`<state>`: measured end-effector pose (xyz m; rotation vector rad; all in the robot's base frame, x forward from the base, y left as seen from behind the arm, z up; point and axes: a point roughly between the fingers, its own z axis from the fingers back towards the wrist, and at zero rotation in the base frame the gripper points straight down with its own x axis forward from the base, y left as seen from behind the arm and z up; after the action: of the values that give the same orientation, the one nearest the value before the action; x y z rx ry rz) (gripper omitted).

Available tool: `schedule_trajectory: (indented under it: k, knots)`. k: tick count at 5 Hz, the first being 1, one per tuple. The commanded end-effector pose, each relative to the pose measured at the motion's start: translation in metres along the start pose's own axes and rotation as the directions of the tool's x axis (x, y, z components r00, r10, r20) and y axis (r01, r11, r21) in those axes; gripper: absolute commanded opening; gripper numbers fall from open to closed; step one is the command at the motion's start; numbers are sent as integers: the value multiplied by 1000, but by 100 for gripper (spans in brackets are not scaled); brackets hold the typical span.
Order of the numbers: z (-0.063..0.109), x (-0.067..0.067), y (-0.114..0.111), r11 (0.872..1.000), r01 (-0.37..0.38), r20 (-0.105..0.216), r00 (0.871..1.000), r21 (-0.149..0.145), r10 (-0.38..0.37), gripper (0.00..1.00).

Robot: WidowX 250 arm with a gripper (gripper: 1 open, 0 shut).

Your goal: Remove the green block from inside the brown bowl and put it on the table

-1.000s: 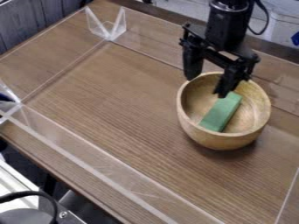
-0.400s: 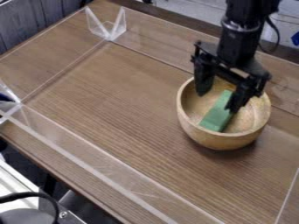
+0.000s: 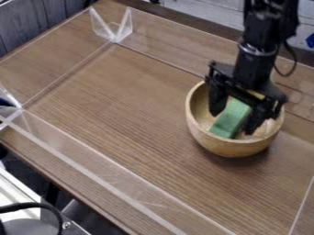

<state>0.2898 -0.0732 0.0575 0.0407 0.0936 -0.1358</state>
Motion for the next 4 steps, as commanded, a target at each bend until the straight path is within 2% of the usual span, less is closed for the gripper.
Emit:
schedule_trajectory:
  k: [1, 3, 4]
  knots:
    - [5, 12, -3, 999, -14, 54, 998, 34, 12, 100]
    - [-5, 10, 1, 999, 7, 75, 997, 37, -9, 100]
    - [-13, 11, 5, 998, 1, 105, 994, 61, -8, 100]
